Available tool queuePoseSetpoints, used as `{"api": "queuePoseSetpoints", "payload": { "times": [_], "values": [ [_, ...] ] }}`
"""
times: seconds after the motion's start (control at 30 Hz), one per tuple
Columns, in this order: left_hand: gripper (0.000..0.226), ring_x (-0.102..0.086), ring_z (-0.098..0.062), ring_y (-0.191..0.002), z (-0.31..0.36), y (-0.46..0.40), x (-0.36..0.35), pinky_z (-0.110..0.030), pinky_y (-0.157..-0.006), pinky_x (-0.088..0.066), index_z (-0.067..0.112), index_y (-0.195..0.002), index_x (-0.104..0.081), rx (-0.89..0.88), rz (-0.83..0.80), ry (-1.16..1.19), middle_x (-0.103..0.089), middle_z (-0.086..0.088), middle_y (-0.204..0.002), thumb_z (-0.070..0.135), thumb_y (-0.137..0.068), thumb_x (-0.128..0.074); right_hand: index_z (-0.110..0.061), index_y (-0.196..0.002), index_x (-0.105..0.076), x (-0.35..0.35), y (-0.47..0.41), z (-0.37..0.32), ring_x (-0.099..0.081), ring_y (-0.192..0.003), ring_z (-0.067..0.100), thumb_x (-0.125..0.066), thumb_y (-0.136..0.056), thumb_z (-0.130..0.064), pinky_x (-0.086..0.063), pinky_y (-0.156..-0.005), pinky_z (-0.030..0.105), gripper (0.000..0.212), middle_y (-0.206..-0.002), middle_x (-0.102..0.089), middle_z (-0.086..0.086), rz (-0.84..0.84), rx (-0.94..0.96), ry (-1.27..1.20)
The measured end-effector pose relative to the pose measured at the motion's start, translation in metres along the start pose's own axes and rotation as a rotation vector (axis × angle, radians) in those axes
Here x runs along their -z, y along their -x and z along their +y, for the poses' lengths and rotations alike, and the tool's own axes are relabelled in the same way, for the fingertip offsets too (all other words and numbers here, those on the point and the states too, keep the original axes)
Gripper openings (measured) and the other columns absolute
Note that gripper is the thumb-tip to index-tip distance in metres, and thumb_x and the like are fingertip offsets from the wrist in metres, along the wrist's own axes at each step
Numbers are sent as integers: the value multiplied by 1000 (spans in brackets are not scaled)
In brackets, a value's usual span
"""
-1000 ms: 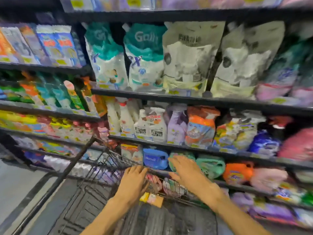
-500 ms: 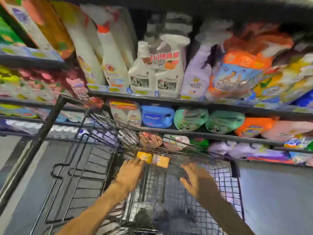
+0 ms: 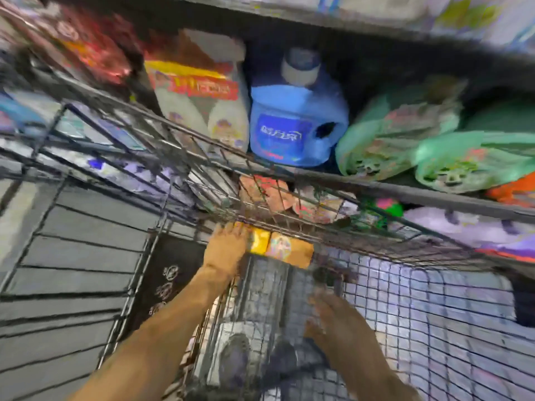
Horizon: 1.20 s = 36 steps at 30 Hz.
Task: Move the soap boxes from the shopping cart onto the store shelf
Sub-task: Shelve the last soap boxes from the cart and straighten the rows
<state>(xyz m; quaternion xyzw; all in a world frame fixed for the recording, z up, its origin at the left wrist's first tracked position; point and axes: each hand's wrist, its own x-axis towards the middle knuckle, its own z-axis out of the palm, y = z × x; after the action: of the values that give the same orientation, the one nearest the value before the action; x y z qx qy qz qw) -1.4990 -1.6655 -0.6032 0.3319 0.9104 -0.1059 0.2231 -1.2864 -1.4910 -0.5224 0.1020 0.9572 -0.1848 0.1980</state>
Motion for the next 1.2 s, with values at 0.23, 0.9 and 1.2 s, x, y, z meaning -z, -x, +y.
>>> {"api": "queuePoseSetpoints", "payload": {
  "times": [0.23, 0.9, 1.2],
  "values": [
    [39, -53, -32, -97, 2, -4, -20, -44, -84, -43, 10, -111, -56, 16, 201, 31, -55, -11, -104, 10, -76, -38, -22, -135, -49, -16, -28, -1, -56, -118, 20, -58, -94, -31, -48, -97, 34, 43, -132, -55, -3, 70, 6, 6],
    [59, -42, -29, -113, 6, 15, -3, -39, -93, -35, 13, -120, -37, 4, 69, -23, -44, -9, -122, -2, -64, -51, -14, -149, -20, -48, -122, -14, -36, -132, 37, -82, -60, 6, -43, -105, 45, 110, -143, -37, 13, 47, -199, 228],
    [68, -40, -28, -111, 8, 28, -1, -37, -93, -35, 11, -121, -39, -43, 79, -51, -42, -8, -121, 2, -54, -35, -31, -135, -40, -60, -116, 2, -45, -117, 26, -85, -67, -7, -47, -99, 40, 85, -132, -36, 6, 73, -240, 88]
  ]
}}
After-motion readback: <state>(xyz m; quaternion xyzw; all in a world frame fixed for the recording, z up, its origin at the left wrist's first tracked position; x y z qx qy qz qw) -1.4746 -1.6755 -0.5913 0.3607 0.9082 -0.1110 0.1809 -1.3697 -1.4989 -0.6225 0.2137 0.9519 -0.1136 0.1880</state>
